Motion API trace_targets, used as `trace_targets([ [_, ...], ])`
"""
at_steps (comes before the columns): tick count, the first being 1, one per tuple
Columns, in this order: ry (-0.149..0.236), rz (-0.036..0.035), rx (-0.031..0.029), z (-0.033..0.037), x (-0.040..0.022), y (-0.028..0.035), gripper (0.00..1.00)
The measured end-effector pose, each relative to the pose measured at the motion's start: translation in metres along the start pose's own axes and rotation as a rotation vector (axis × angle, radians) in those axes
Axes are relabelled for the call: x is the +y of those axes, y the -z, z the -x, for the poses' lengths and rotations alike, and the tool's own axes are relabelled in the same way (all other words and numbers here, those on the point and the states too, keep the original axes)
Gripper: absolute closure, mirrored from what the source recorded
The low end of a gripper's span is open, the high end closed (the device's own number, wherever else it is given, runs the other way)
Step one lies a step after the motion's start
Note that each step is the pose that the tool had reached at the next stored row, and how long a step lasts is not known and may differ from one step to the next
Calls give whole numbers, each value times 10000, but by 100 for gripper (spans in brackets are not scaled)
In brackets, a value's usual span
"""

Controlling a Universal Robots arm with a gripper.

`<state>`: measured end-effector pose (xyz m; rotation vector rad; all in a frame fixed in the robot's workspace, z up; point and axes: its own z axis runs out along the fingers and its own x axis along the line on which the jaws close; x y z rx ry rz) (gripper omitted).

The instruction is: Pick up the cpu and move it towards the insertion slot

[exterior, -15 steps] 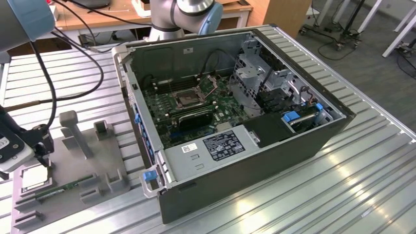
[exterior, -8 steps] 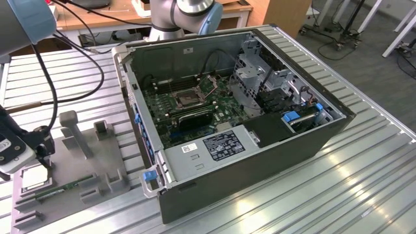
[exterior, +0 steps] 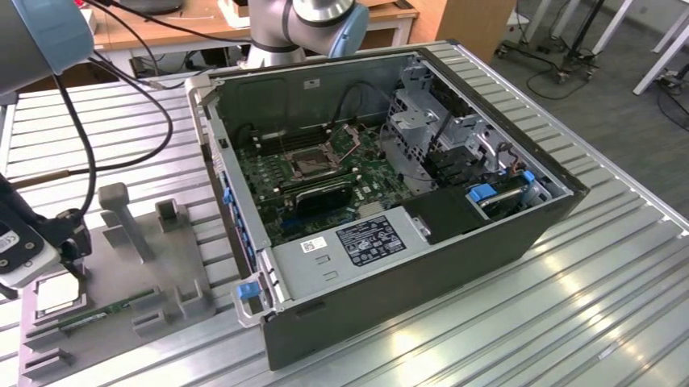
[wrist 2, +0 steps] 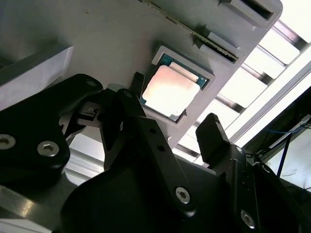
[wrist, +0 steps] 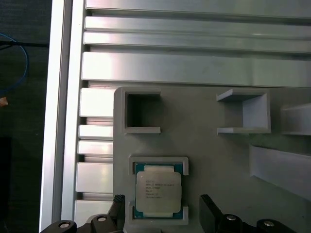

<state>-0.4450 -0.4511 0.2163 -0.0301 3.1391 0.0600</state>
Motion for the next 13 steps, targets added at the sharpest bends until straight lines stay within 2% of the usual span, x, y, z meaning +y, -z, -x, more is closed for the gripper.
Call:
trace_targets([
  [13, 0, 0, 0, 0, -1, -30, 29],
])
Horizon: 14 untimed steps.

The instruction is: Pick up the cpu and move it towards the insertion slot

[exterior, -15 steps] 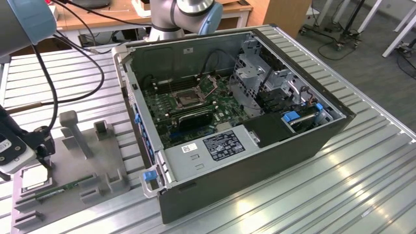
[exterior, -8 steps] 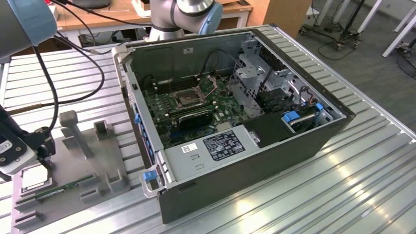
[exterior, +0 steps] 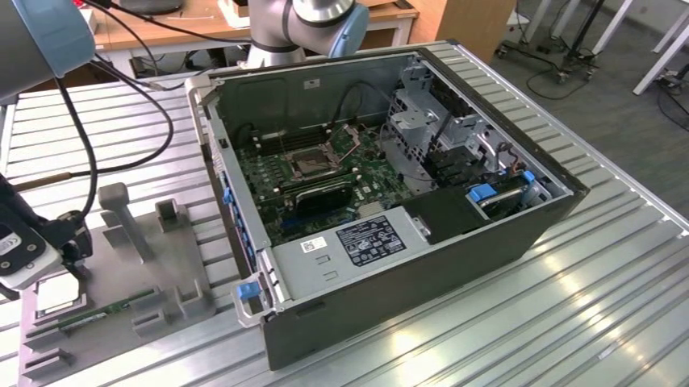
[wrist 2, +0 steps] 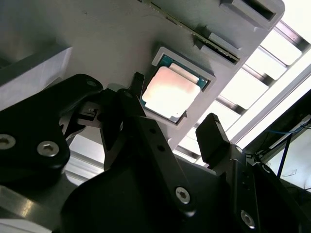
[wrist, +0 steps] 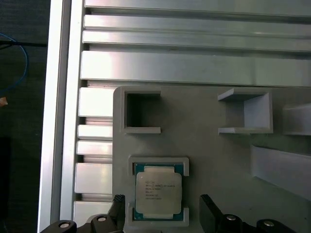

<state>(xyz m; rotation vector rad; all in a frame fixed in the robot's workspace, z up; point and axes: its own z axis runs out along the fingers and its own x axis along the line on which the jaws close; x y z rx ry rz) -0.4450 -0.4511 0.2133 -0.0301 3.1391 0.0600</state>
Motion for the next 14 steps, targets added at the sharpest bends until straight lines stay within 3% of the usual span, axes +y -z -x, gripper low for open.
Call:
trace_targets([
  [5, 0, 1, -1, 0, -1, -22, 29],
  [14, 0, 0, 0, 0, -5, -116, 29],
])
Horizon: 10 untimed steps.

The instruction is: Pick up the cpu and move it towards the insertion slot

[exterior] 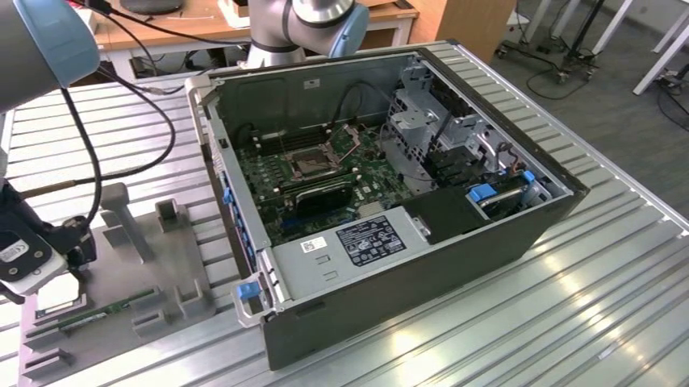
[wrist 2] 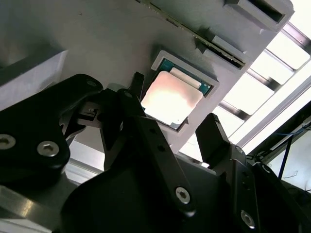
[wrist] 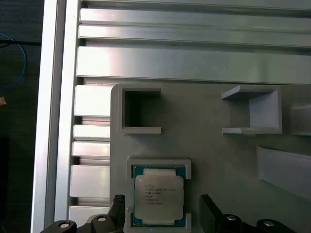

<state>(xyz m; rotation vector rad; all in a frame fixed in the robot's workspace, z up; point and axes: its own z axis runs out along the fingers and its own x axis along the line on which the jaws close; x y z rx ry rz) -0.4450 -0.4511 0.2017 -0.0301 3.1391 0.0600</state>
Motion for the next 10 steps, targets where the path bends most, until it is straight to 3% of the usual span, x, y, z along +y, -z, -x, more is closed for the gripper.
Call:
trace_targets([
  [10, 0, 0, 1, 0, -3, -69, 29],
])
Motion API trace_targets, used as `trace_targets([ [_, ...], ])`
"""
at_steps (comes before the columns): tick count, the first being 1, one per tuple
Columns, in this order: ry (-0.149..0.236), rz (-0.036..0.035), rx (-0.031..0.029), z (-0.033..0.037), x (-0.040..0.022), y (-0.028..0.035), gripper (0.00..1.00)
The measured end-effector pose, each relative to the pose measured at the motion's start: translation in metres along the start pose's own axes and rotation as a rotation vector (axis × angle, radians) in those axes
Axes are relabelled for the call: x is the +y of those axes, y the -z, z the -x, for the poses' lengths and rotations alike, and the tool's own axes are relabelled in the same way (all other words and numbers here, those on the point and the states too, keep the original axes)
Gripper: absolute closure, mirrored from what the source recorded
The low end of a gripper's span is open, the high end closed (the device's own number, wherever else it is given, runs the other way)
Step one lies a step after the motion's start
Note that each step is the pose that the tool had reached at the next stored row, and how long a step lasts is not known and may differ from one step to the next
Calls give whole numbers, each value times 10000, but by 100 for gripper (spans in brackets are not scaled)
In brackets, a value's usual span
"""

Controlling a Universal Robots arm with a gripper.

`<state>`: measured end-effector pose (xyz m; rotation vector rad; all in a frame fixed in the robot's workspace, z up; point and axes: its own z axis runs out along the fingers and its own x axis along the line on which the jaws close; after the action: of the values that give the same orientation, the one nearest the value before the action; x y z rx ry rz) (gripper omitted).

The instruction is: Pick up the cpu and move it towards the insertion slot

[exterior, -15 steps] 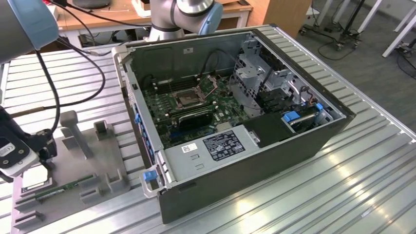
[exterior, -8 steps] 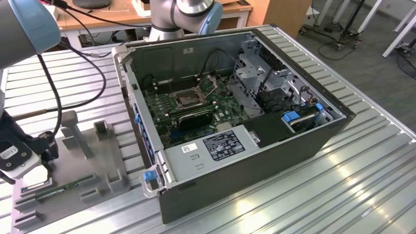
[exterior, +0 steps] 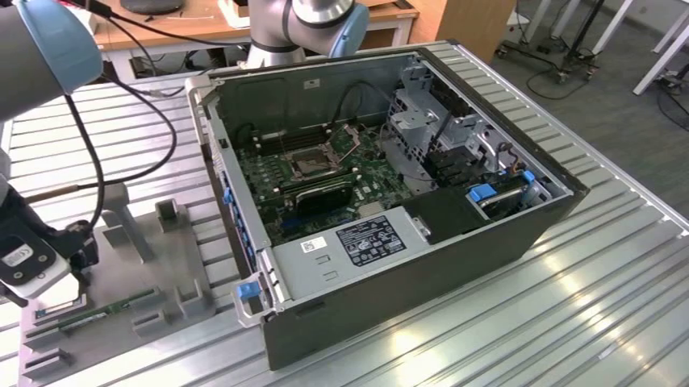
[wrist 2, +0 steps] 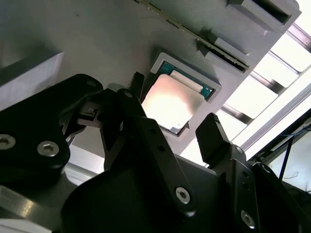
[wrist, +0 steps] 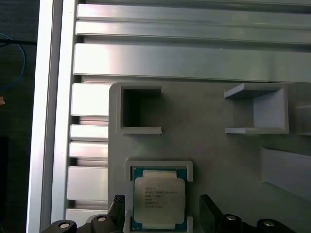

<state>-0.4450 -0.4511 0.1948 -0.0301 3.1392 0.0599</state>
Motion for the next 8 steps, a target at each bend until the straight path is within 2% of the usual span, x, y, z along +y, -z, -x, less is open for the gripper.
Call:
trace_targets([
  [8, 0, 0, 0, 0, -2, -43, 29],
])
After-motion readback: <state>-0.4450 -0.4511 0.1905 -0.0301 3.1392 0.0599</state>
